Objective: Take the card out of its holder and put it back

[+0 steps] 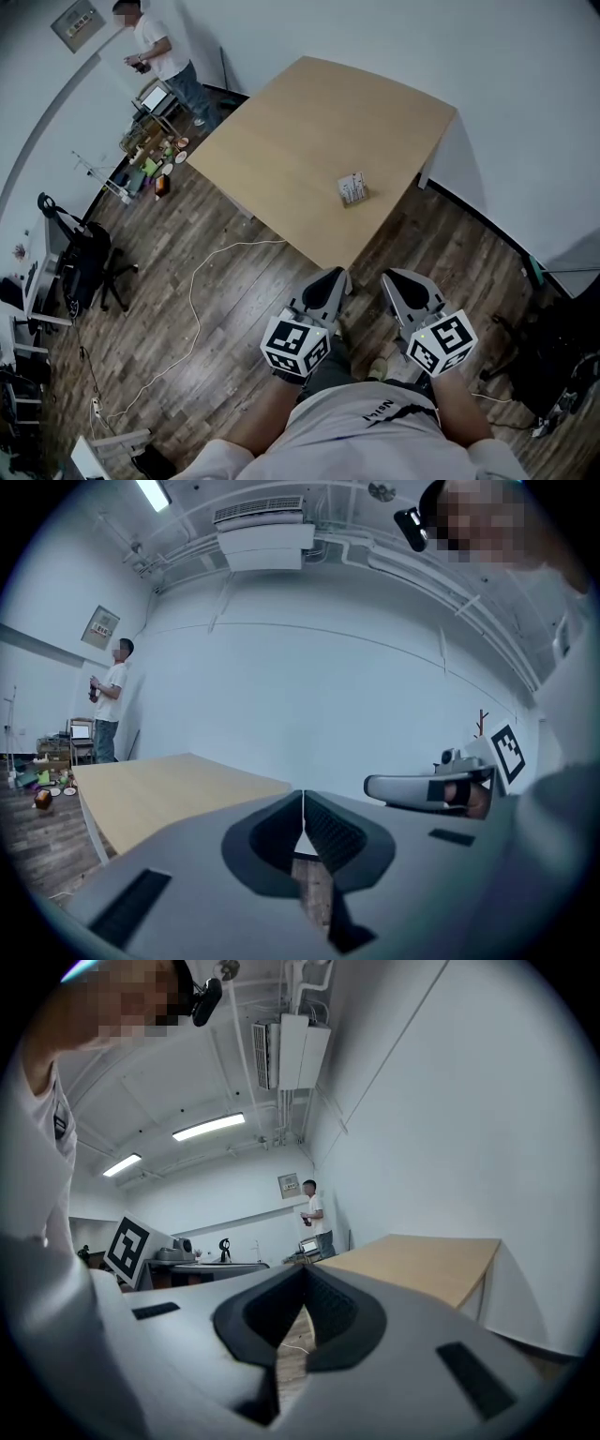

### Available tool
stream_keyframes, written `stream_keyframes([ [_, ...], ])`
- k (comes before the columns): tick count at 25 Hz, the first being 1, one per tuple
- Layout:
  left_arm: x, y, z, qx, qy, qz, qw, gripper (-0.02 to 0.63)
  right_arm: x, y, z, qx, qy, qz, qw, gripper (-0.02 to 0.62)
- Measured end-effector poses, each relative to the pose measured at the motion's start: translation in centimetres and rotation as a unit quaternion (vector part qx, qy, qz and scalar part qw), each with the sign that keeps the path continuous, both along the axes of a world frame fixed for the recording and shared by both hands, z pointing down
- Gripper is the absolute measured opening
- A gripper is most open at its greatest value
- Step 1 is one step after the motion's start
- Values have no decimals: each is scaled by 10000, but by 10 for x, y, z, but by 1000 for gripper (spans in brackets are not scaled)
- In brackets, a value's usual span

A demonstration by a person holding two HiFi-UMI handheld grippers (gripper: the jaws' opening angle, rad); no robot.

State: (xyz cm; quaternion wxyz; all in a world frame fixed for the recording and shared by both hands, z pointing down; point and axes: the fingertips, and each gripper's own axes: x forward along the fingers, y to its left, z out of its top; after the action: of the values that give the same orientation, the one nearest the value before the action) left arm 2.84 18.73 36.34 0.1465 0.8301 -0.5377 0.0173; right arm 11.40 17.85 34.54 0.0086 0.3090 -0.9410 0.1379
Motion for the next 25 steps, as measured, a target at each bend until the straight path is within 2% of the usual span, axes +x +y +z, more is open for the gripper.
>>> stream_keyframes([
  [6,-45,-61,6,41,-11,231,9997,18,-42,-51,-2,27,56,213,9998,12],
  [12,-84,-115,19,30,-85,667,9977,18,-82,-91,-2,71,70,527,9986,13],
  [20,-95,-175,57,-133,-89,967,9952,18,-95,-135,16,-46,125,709,9974,12],
  [25,-89,-210,89,-243,-103,1094,9936,20,-95,-175,35,-152,65,592,9981,12],
])
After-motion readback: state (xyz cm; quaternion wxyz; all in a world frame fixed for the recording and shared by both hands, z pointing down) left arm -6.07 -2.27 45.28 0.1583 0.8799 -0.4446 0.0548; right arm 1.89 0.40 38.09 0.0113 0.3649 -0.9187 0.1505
